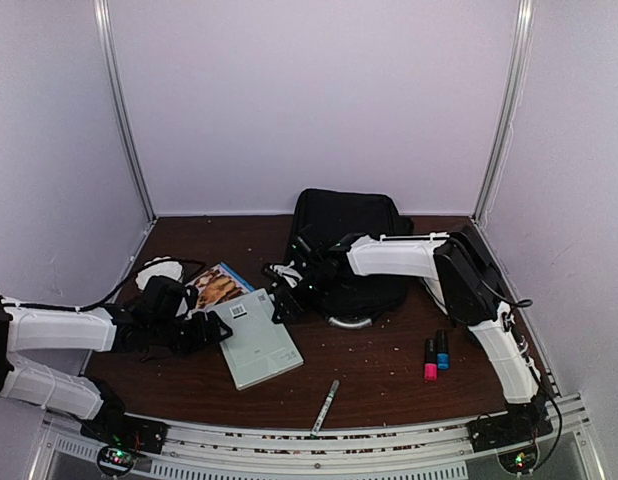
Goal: Pack the student bag
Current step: Pick up the book from the book.
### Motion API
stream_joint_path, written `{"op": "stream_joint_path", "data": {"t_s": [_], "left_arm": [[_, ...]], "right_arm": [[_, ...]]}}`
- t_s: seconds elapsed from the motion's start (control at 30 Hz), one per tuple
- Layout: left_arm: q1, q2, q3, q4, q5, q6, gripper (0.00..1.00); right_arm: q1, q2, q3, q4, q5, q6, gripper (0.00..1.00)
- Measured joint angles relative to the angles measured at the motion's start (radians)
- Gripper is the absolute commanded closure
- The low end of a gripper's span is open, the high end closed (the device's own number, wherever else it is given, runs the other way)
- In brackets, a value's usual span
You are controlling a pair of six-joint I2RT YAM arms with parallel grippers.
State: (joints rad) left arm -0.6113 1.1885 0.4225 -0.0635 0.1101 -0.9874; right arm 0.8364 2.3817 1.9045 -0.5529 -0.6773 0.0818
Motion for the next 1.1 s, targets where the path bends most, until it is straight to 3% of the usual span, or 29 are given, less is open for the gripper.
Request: {"op": "stream_joint_path", "data": {"t_s": [0.23,0.47,0.63,0.83,1.1], "left_arm": [[0.038,0.06,-0.089,0.21,0.09,-0.045,0.27],[0.083,0.133,-0.222,0.579,0.158,-0.115,0.38],[0.102,0.267,-0.294,0.886,0.21,-0.164,0.44],[0.113,0.468,-0.349,1.225,0.25,-0.223,0.63],[0.12,0.577,-0.381,1.431,0.282,-0.294,0.87]], "right_arm": [[0.0,0.005,0.0,0.001,0.005,0.0,0.67],[0.0,0.009,0.002,0.0,0.003,0.0,0.67],[0.0,0.014,0.007,-0.002,-0.003,0.0,0.67],[0.0,0.014,0.008,-0.003,-0.003,0.0,0.66],[0.0,0.014,0.008,-0.009,-0.002,-0.001,0.66]]}}
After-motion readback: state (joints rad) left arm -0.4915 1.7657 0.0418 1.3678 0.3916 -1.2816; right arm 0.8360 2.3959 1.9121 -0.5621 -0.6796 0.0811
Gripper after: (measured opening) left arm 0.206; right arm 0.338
